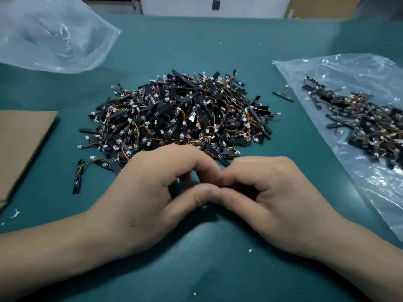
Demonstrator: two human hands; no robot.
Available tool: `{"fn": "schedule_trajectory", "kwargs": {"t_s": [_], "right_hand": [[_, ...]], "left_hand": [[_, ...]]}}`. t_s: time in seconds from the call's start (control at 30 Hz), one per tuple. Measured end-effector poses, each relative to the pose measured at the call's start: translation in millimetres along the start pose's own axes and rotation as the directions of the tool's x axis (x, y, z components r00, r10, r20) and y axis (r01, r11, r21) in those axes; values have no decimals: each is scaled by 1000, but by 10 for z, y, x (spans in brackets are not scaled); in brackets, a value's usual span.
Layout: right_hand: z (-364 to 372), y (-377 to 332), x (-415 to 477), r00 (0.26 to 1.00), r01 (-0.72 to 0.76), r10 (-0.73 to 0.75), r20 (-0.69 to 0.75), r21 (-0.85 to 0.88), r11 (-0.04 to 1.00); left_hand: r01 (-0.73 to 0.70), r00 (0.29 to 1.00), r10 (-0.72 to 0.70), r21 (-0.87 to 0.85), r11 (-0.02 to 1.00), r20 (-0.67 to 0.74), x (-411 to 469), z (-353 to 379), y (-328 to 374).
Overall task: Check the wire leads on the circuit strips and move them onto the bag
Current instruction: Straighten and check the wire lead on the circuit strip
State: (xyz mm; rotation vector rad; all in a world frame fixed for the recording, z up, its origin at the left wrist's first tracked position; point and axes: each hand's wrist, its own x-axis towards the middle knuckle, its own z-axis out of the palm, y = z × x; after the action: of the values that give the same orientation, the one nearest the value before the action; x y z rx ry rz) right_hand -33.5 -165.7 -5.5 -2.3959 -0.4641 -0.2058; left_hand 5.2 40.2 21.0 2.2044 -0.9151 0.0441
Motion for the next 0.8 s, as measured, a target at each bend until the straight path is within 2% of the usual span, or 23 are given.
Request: {"fn": "schedule_trajectory", "kwargs": {"t_s": [0.1, 0.17, 0.3, 0.37, 0.47, 0.5, 0.6, 0.67, 0.73, 0.8], "right_hand": [[-37, 9, -15, 996, -18, 24, -82, 69, 997], [-60, 8, -22, 996, -40, 47, -80, 96, 995], [-64, 21, -34, 998, -54, 52, 42, 47, 997], [-70, 30, -8, 994, -51, 49, 100, 13, 999], [-144, 19, 80, 961, -58, 72, 267, -61, 996], [-168, 19, 104, 953, -68, 77, 294, -38, 997], [-151, 21, 99, 979, -127, 106, 172, 118, 985], [-80, 0, 69, 992, -87, 83, 100, 42, 995], [-36, -19, 56, 995, -36, 39, 87, -43, 998], [-54, 0, 47, 997, -15, 15, 81, -6, 1000]], "left_hand": [[-15, 1000, 14, -131, 991, -6, -25, 35, -139], [-15, 1000, 10, -208, 978, -23, -35, 60, -206], [-59, 998, 53, -146, 988, -46, -4, 43, -250], [-54, 996, 44, -130, 990, -81, 11, 33, -261], [-26, 994, 9, -146, 989, -113, 10, 40, -259], [-8, 993, -12, -172, 985, -118, 8, 42, -255], [-4, 993, -17, -178, 984, -114, 11, 36, -244], [-45, 997, 35, -145, 988, -73, 10, 29, -232], [-59, 998, 53, -140, 988, -46, 12, 17, -231], [-38, 999, 32, -155, 987, -40, 11, 10, -225]]}}
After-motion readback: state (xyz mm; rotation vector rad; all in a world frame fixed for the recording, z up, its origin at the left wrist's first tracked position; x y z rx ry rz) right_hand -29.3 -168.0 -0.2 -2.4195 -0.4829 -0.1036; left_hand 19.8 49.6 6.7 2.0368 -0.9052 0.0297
